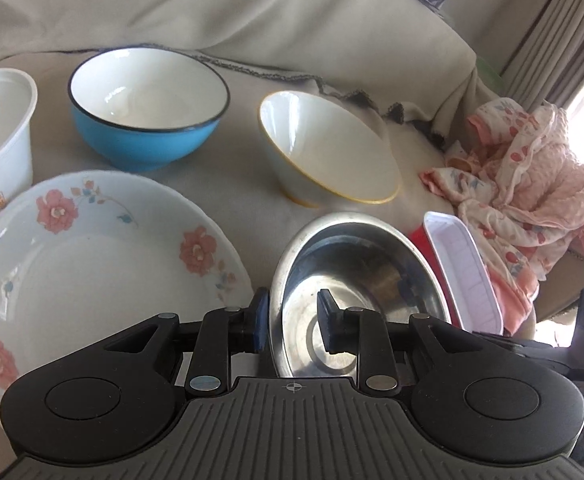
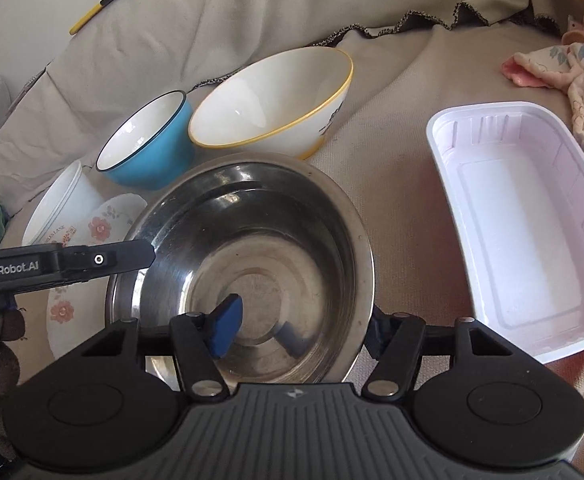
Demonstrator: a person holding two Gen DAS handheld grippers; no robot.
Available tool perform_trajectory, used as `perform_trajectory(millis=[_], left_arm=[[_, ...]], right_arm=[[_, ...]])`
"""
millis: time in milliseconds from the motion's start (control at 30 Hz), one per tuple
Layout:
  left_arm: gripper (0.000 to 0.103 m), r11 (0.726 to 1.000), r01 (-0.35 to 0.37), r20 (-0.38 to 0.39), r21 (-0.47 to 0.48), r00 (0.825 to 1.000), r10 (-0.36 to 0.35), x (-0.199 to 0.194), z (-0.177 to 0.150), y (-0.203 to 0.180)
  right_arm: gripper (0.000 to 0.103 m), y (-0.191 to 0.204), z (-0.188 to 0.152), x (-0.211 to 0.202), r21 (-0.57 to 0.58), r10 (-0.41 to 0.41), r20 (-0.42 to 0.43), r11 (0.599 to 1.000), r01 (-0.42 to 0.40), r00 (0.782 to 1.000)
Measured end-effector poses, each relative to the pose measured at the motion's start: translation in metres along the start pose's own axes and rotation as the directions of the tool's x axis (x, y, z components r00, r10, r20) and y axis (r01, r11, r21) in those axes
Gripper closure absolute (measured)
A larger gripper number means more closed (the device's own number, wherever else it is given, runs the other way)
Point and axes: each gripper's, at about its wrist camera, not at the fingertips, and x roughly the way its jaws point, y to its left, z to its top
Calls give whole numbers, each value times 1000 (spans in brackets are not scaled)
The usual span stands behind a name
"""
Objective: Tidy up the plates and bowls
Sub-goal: 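Grasp the stainless steel bowl rim with the left tool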
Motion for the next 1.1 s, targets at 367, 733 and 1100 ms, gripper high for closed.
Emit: perform_trajectory(millis=[367, 733, 1100], left_arm=[[75, 999, 33, -125, 24, 992, -30, 8, -36, -20], [75, 999, 25, -133, 22, 991, -22, 13, -34, -25], [75, 1000, 12, -126, 21, 992, -9, 9, -33, -25]], right_arm=[[41, -27, -28, -16, 63, 9, -59, 998, -5, 998], [0, -11, -33, -1, -8, 53, -71, 999, -53, 996], [15, -19, -38, -12, -17, 73, -27, 997, -73, 997]])
